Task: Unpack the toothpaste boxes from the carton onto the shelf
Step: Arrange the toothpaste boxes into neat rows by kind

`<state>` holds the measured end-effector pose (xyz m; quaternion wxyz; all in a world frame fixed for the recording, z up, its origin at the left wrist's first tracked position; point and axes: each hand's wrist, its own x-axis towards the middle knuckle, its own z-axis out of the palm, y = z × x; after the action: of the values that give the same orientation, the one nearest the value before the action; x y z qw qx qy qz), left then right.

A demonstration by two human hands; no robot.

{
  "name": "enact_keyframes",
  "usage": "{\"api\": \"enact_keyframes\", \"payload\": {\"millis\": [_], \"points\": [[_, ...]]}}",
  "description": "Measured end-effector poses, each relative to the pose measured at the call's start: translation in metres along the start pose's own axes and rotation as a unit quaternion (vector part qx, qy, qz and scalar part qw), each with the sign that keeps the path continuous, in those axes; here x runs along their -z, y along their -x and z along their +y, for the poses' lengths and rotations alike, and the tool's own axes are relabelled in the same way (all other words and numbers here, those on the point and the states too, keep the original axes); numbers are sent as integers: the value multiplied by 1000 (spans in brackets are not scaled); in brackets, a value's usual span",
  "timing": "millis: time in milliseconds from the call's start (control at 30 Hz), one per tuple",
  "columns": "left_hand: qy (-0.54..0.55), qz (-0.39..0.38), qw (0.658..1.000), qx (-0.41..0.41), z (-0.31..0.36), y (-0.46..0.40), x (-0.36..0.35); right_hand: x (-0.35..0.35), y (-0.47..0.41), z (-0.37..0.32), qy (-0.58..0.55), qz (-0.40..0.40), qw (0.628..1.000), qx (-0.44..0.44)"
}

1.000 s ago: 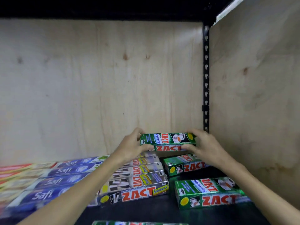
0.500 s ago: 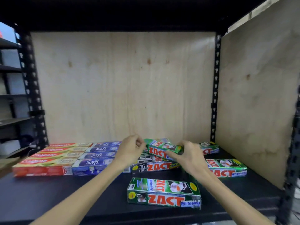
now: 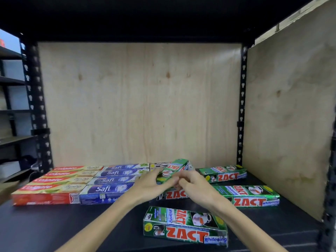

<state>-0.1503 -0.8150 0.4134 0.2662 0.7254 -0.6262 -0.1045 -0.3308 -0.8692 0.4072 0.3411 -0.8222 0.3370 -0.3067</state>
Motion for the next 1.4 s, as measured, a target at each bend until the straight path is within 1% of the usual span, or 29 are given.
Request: {"api": "enact_keyframes", "payload": {"millis": [33,67,133,167,200,267,367,467,567,667,767,800,933,1000,1100,1200,1300,1400], "points": [[-51,10,999,-9,-5,-5,-1,5,-2,3,26,19,999,5],[-76,12,997,-17,-11,-10,0,11,-6,8,62,60,996,15],[-49,-9,998,-35,-21,-17,5,25,-17,20,159,142,976,49],[-15,-24,999,-46,-26,-21,8,32,-24,27,212,150,964,58],[20,-35,998,-55,-29,-24,11,38,-32,34,255,140,955,53],[88,-40,993,-72,-34,-28,17,51,-48,44,287,96,953,16],[149,-43,985,-75,-44,-38,19,64,-69,58,291,39,956,-31],[186,-34,981,-44,-49,-50,19,69,-80,65,265,21,964,-31],[191,-25,981,-37,-46,-67,16,77,-86,72,229,52,972,-7],[199,0,978,-65,-30,-95,5,98,-91,80,176,111,978,-5],[172,63,978,-95,-1,-131,-14,125,-95,96,162,162,973,-18],[166,74,978,-104,11,-143,-21,133,-96,103,164,173,971,-27],[151,66,977,-135,45,-183,-57,157,-99,133,145,208,963,-96],[139,76,977,-141,54,-196,-70,162,-103,148,172,219,953,-123],[137,87,977,-139,60,-206,-85,164,-111,165,187,221,944,-159],[83,91,980,-154,57,-208,-93,164,-116,178,183,198,944,-191],[37,102,979,-171,53,-208,-98,165,-114,180,178,178,949,-192],[-10,117,979,-169,51,-207,-101,162,-109,175,166,160,955,-185]]}}
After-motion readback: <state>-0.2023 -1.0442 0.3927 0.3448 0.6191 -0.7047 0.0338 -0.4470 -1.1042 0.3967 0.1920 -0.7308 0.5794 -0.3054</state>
